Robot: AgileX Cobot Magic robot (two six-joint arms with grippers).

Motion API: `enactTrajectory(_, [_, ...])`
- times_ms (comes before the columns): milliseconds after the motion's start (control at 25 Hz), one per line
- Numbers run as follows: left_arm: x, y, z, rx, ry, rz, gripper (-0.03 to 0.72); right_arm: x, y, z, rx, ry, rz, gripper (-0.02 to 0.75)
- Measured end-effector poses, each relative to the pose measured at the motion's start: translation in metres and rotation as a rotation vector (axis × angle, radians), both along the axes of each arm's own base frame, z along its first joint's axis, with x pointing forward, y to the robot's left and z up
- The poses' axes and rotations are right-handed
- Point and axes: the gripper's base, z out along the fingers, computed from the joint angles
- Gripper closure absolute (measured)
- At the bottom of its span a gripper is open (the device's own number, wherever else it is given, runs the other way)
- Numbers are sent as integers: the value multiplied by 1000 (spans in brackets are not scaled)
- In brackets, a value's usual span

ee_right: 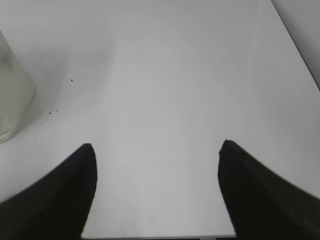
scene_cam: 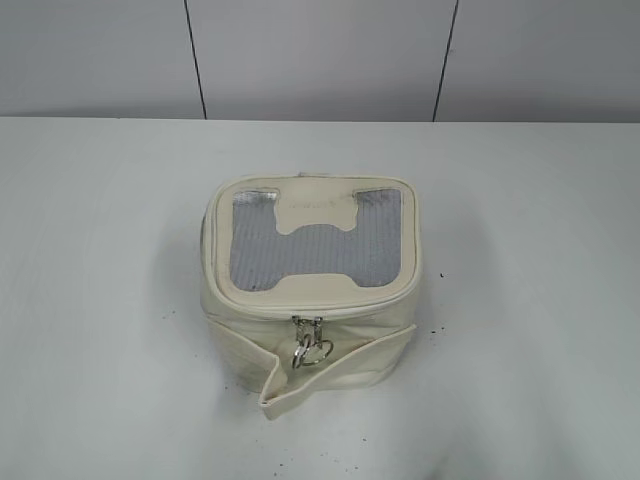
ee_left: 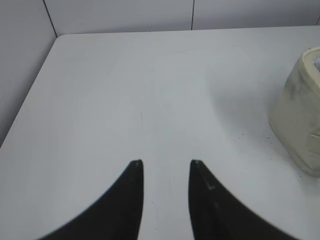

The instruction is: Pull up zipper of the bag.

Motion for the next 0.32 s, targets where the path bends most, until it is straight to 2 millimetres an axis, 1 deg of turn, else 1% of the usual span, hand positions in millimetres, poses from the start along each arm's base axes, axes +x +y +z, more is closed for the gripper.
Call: enactTrajectory(320, [0, 0, 0, 0, 0, 0, 445, 0, 0, 0, 0, 0, 0, 171])
